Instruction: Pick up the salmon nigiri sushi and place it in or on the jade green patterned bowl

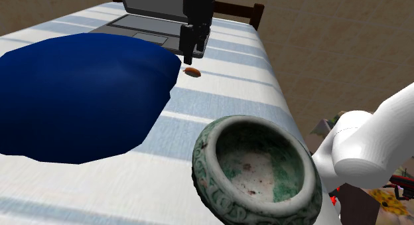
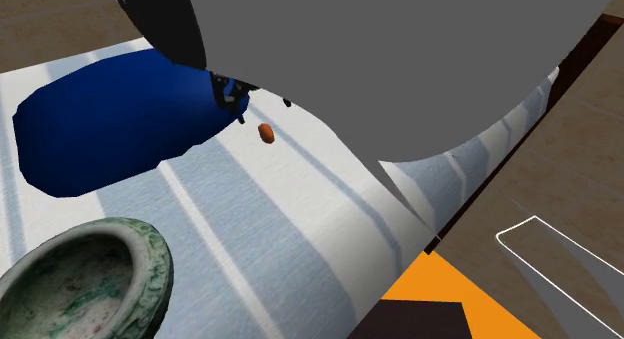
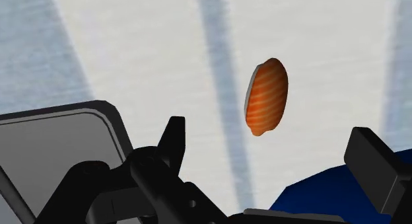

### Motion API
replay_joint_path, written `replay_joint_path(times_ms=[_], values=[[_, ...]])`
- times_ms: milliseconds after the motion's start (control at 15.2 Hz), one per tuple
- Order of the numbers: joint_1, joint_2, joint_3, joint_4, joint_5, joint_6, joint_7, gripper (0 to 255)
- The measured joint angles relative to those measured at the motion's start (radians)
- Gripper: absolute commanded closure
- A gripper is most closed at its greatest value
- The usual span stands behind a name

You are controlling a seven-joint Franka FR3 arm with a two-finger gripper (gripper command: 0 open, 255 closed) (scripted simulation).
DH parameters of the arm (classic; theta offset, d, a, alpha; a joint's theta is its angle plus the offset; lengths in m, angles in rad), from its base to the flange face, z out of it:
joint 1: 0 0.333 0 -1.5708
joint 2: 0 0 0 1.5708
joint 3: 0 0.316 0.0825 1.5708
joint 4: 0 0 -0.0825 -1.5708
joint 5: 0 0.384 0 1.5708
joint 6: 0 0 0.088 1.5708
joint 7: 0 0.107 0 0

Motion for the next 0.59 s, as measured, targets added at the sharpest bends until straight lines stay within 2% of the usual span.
replay_joint_path(times_ms=[594], values=[[0.005, 0.010, 0.006, -0.084, 0.000, 0.094, 0.000, 0]])
